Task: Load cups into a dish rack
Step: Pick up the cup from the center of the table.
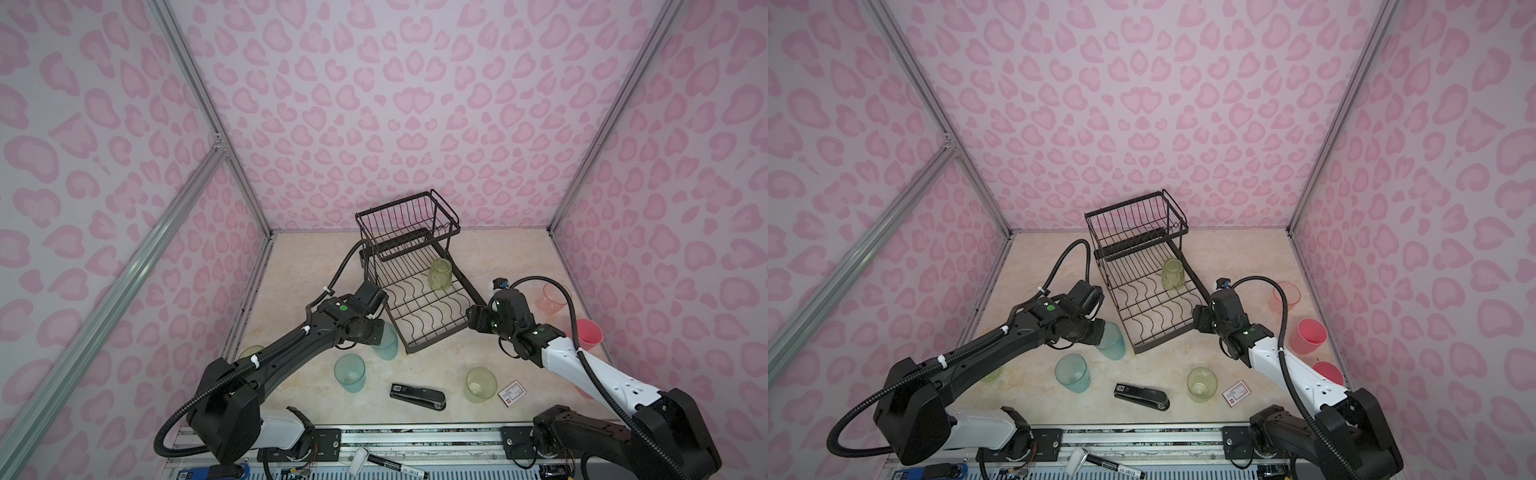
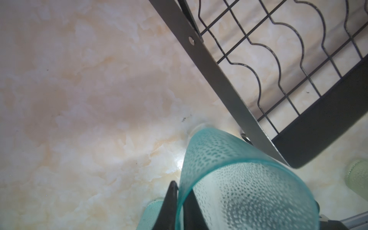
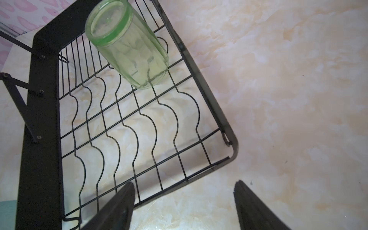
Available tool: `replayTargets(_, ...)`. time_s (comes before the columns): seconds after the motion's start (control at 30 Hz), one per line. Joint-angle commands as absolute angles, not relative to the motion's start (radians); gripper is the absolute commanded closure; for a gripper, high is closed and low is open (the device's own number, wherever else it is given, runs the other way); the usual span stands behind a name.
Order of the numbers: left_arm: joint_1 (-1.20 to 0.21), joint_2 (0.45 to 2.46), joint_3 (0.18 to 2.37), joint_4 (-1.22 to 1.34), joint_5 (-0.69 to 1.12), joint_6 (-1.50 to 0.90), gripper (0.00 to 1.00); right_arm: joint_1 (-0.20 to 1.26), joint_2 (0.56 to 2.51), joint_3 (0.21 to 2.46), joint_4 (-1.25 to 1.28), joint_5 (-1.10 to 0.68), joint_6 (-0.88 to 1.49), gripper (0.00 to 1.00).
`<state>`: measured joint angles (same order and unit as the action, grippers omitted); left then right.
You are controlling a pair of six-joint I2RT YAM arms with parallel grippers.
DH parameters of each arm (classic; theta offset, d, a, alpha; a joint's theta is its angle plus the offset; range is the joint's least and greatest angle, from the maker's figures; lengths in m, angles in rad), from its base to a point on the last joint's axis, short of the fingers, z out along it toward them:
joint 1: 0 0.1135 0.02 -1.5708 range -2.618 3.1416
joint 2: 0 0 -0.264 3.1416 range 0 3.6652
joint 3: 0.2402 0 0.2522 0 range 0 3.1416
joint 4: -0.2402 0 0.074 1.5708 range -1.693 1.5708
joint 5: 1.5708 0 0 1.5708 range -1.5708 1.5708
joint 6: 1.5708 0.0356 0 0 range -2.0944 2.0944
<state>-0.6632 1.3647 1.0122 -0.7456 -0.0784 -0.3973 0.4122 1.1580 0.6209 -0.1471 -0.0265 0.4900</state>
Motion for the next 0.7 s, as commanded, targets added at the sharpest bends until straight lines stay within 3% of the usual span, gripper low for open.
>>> replayTargets(0.0, -0.664, 1.337, 1.028, -0.731, -0.089, -0.393, 0.92, 0.413, 1.146, 0.630, -0.152, -0.016, 0.497, 0.22)
replayTargets(0.67, -0.658, 1.160, 1.072, -0.744, -0.011, -0.429, 0.95, 0.413, 1.069, 0.641, -0.183, -0.022, 0.528, 0.20)
